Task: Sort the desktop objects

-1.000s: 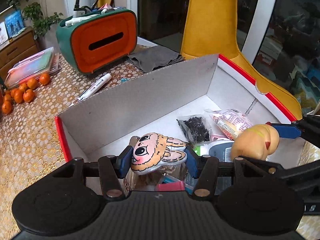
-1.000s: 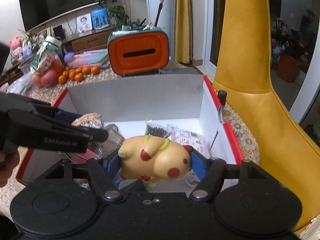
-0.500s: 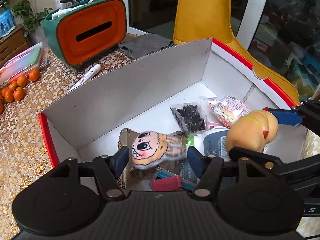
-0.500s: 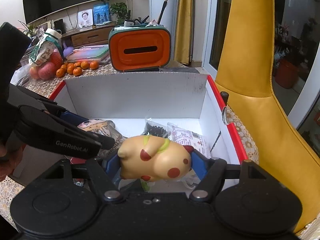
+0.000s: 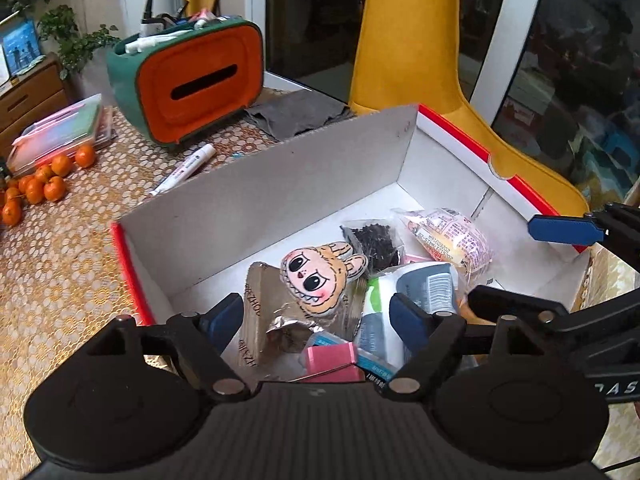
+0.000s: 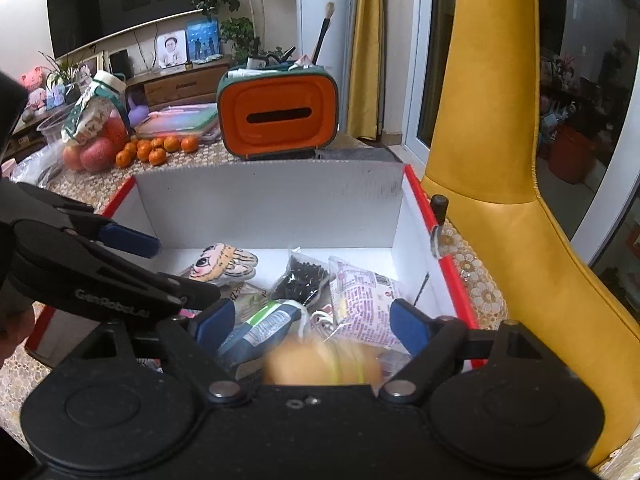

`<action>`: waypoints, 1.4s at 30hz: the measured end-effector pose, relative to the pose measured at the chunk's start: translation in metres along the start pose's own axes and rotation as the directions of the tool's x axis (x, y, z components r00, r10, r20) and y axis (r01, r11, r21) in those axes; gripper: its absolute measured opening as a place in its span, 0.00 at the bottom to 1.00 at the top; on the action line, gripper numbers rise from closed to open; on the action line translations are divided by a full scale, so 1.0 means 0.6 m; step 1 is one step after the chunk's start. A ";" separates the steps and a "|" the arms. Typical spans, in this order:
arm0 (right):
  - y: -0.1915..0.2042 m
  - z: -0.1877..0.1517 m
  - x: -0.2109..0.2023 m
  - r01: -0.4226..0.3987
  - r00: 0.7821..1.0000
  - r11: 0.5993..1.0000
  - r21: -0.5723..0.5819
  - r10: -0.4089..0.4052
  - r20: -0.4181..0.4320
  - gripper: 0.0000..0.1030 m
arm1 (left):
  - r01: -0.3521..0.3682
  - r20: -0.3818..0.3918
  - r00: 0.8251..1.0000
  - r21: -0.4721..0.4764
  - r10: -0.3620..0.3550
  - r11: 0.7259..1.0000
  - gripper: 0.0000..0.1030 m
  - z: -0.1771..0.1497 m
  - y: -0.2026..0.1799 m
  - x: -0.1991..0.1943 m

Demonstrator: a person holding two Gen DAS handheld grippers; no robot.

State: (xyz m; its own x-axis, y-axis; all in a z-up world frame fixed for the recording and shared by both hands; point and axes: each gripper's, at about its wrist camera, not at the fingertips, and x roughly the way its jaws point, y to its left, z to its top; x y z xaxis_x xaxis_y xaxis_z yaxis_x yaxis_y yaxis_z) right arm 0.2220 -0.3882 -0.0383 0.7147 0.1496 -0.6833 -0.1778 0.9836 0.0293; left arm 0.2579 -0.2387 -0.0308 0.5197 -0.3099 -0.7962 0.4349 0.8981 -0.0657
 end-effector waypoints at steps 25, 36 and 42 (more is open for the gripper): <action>0.055 -0.007 -0.121 -0.046 0.995 0.998 -0.049 0.051 0.090 0.85 | 0.025 0.114 0.993 -0.064 -0.017 0.998 0.77 -0.087 0.010 -0.166; 0.087 -0.034 -0.155 -0.064 0.988 0.995 -0.074 0.074 0.136 0.89 | 0.005 0.144 0.990 -0.088 0.007 0.996 0.77 -0.141 0.019 -0.220; 0.095 -0.047 -0.164 -0.073 0.986 0.995 -0.067 0.082 0.148 0.92 | -0.014 0.168 0.985 -0.100 0.031 0.995 0.80 -0.160 0.022 -0.236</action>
State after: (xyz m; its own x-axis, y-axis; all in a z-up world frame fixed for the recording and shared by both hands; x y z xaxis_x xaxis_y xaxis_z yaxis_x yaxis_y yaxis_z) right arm 0.1225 -0.3499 0.0101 0.7899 0.2427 -0.5632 -0.2739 0.9613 0.0302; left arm 0.1195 -0.1531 0.0231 0.6488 -0.3297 -0.6858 0.3517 0.9291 -0.1140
